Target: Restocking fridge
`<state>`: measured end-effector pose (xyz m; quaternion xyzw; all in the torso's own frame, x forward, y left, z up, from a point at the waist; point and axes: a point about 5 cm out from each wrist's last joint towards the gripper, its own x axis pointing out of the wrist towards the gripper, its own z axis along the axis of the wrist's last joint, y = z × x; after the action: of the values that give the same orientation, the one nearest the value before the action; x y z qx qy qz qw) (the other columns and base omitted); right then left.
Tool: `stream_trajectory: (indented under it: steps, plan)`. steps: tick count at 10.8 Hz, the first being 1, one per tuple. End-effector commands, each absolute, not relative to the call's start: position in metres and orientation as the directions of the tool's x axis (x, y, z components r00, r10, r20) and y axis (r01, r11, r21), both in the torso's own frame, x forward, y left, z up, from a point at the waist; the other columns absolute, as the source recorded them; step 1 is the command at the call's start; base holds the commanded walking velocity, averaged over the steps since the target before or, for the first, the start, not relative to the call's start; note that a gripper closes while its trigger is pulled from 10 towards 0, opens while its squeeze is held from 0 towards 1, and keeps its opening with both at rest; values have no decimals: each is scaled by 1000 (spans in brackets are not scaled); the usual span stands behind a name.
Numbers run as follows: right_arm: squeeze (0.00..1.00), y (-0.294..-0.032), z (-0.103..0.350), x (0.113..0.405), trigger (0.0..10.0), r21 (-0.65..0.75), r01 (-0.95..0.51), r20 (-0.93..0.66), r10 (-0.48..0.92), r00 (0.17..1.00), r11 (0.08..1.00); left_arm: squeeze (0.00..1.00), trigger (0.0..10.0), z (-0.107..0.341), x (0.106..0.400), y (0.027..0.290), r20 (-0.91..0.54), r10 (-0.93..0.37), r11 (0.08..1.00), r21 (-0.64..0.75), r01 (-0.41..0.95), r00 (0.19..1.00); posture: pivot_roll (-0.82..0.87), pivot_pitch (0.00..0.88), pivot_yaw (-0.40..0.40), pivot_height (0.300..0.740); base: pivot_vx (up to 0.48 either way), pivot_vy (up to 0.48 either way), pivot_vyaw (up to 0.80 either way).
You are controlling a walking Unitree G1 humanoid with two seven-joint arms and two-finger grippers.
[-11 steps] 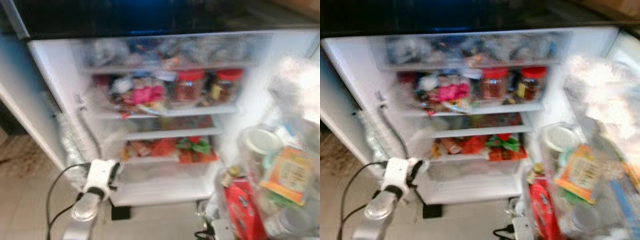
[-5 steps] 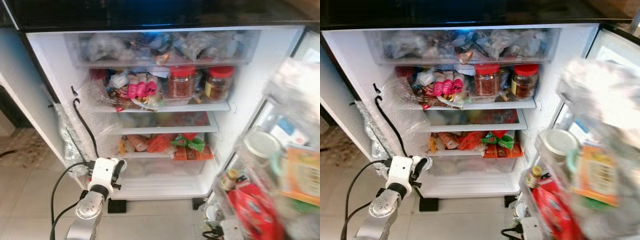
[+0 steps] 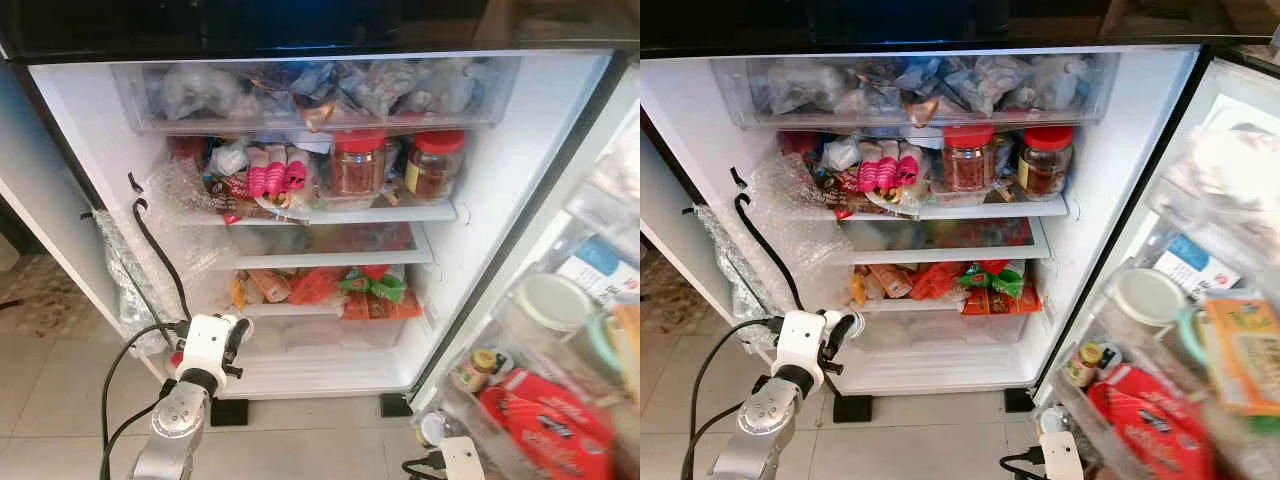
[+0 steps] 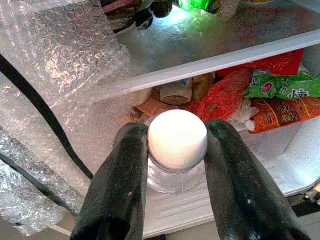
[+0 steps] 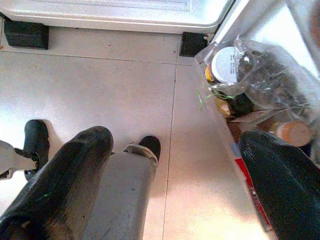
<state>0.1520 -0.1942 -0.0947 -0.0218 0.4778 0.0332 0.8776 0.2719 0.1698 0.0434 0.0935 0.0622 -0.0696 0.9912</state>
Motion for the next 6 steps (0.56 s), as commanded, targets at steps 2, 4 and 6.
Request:
stream_trajectory:
  steps: [2,4,6]
  plan:
    - [0,-195,-95,152,10000,-6,-77,-840,36,541,997,0,10000,52,274,170,-88,-130,972,185,144,988,-89,27,-10,740,0,0,0]
    - [0,-195,-95,151,10000,-6,-78,-840,37,541,997,0,10000,52,274,170,-91,-129,972,187,144,988,-88,27,-11,740,0,0,0]
    - [0,-194,-95,152,10000,-6,-79,-841,38,540,997,0,10000,52,274,171,-93,-128,972,187,144,987,-88,27,-11,740,0,0,0]
